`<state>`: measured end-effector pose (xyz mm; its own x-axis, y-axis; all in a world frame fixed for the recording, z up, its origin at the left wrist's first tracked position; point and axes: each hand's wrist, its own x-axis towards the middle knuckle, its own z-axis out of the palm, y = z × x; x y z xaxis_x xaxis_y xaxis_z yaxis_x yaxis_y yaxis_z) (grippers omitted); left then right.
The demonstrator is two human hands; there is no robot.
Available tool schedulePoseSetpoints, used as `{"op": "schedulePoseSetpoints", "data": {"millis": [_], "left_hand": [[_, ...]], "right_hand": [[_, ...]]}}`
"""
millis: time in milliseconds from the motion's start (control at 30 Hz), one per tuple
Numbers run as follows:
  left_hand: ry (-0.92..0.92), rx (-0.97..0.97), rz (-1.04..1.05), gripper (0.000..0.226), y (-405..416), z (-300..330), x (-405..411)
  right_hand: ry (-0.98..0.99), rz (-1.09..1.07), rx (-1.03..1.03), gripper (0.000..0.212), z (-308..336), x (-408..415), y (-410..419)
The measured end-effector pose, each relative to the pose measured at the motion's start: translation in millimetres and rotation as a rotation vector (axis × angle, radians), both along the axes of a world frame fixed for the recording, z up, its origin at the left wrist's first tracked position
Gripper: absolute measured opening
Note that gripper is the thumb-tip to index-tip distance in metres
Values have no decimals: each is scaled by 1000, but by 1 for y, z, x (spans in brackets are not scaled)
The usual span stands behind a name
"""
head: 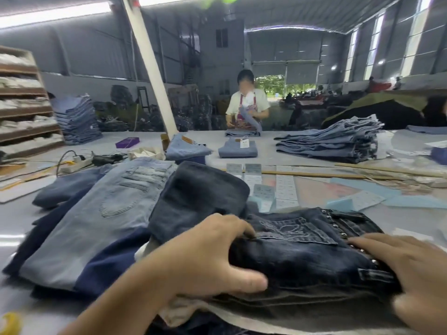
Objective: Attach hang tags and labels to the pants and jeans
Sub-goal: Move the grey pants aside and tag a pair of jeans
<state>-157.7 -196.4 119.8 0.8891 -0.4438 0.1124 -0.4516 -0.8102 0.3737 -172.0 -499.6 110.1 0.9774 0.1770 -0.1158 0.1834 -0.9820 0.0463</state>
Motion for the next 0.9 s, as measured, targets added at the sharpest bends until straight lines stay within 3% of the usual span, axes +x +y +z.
{"op": "schedulePoseSetpoints", "data": {"millis": [67,100,167,200,267,300,367,433,567,767,900], "left_hand": [[47,-378,84,47,17,3,11],[-56,-494,191,37,24,-1,21],[-318,-425,489,25,41,-13,42],[-369,-325,641,34,52,-20,52],[-222,-225,872,62,77,-36,70],[-84,-299,916,72,88,-42,76],[176,-664,829,75,98,-46,81],[282,-937,696,60,98,-48,78],[139,-1160,656,17,107,-29,73],[107,-1463,355,33,104,34,32],[255,-1560,199,21,81,54,13]], "right_hand": [[130,47,-63,121,13,2,17],[146,88,-63,125,18,1,31],[144,182,38,119,26,-3,63],[120,242,111,114,28,-3,79],[67,328,211,103,28,4,109],[36,348,234,96,27,11,124],[-8,374,240,88,24,24,152],[-61,385,231,90,18,37,173],[-142,371,301,89,15,55,196],[-110,422,676,70,27,67,215],[-34,432,1047,70,41,89,220]]}}
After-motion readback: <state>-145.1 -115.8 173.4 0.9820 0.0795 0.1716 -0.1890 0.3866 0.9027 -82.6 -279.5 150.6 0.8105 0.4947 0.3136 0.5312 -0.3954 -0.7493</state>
